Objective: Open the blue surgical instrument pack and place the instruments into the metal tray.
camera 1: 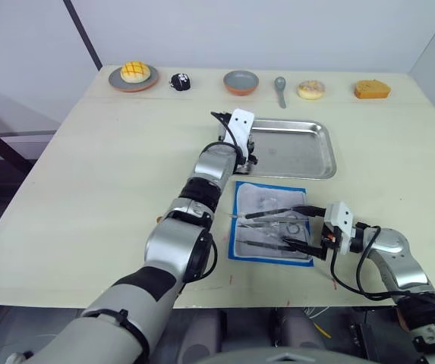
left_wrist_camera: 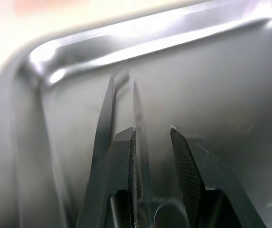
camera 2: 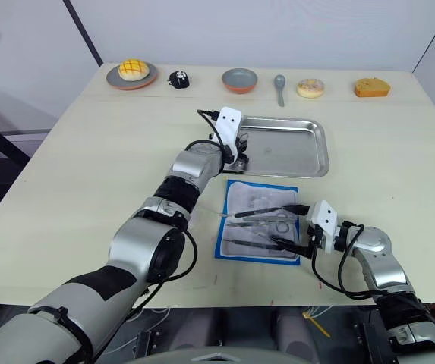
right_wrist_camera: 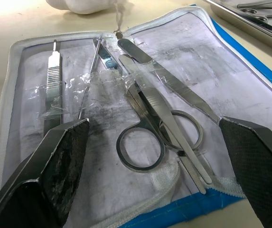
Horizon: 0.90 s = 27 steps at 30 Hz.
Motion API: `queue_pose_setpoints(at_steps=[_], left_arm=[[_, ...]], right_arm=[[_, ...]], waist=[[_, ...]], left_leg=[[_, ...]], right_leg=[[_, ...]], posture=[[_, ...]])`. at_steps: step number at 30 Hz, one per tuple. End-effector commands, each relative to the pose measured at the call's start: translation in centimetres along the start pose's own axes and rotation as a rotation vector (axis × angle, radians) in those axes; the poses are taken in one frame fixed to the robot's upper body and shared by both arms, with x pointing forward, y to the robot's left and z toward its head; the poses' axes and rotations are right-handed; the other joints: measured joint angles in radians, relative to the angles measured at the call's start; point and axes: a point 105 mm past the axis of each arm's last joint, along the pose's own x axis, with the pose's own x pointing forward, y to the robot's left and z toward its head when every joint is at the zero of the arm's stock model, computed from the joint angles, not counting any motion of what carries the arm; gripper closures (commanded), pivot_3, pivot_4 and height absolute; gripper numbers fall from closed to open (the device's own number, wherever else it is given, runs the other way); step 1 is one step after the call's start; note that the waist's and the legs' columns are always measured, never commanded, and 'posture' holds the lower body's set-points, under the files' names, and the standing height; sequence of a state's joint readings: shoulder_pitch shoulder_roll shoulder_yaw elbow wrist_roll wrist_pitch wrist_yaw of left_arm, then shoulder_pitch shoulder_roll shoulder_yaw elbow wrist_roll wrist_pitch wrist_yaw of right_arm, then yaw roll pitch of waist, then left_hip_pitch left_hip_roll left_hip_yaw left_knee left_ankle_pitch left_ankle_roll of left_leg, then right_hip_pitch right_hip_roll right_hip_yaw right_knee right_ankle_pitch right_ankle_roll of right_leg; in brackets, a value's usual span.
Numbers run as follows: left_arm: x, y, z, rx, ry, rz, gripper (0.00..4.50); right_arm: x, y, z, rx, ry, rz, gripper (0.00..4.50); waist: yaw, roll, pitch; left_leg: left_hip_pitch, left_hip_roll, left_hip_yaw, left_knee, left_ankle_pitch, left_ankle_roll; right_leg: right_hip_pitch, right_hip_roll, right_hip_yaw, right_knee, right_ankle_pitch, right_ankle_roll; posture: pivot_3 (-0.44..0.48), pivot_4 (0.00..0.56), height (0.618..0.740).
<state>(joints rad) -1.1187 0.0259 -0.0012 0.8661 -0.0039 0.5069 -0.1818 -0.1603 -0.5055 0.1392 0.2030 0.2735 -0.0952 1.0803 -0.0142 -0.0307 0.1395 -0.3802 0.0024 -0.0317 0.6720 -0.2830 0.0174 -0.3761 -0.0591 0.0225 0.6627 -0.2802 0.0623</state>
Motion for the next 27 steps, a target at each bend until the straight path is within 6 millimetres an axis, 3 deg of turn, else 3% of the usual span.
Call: queue_pose_setpoints(at_steps=[1, 5, 9, 11, 21, 24, 27], left_arm=[[-1.0, -0.6, 3.0, -0.003, -0.113, -0.049, 3.27], [-2.8, -0.8, 5.0, 0.004, -0.226, -0.134, 3.27], [-4.7, 1.3, 6.2, 0.128, -0.324, -0.136, 3.27], [-6.0, 1.9, 6.4, 0.166, -0.362, -0.221, 3.27], [-12.1, 1.6, 3.0, 0.296, -0.335, -0.690, 3.27], [-13.9, 1.9, 1.5, 0.328, -0.291, -0.796, 2.47], [-15.9, 2.0, 0.3, 0.371, -0.257, -0.912, 0.97]], right_arm=[[-0.3, 1.9, -4.5, 0.137, 0.146, 0.025, 0.00], [-0.3, 1.9, -4.5, 0.139, 0.144, 0.024, 0.00], [-0.3, 2.0, -4.5, 0.142, 0.146, 0.024, 0.00], [-0.3, 2.0, -4.6, 0.143, 0.147, 0.024, 0.00], [-0.6, 2.1, -4.7, 0.143, 0.151, 0.021, 0.00], [-0.6, 2.1, -4.7, 0.143, 0.152, 0.019, 0.00], [-0.7, 2.0, -4.7, 0.144, 0.152, 0.016, 0.00]], waist=[[0.000, 0.000, 0.000], [-0.001, 0.000, 0.000], [-0.001, 0.000, 0.000], [-0.001, 0.000, 0.000], [0.000, 0.001, 0.000], [0.000, 0.001, 0.000], [-0.001, 0.001, 0.000]], left_leg=[[0.000, 0.000, 0.000, 0.000, 0.000, 0.000], [0.000, 0.001, 0.000, 0.000, 0.000, 0.000], [0.000, 0.001, 0.000, -0.001, 0.000, -0.001], [0.000, 0.001, 0.000, -0.001, 0.000, -0.001], [0.000, 0.001, 0.000, -0.001, 0.001, -0.001], [0.000, 0.001, 0.000, -0.001, 0.000, -0.001], [0.000, 0.001, 0.000, -0.001, 0.000, 0.000]], right_leg=[[0.000, 0.000, 0.000, 0.000, 0.000, 0.000], [0.000, 0.000, 0.000, 0.000, 0.000, 0.000], [0.000, 0.000, 0.000, 0.000, 0.000, 0.000], [0.000, 0.000, 0.001, 0.000, 0.000, 0.000], [0.000, -0.001, 0.000, 0.000, 0.000, 0.000], [0.000, -0.001, 0.000, -0.001, 0.000, 0.000], [0.000, -0.001, 0.000, -0.001, 0.000, 0.000]], posture=[[0.000, 0.150, 0.740], [0.000, 0.150, 0.740], [0.000, 0.150, 0.740], [0.000, 0.150, 0.740], [0.000, 0.150, 0.740], [0.000, 0.150, 0.740], [0.000, 0.150, 0.740]])
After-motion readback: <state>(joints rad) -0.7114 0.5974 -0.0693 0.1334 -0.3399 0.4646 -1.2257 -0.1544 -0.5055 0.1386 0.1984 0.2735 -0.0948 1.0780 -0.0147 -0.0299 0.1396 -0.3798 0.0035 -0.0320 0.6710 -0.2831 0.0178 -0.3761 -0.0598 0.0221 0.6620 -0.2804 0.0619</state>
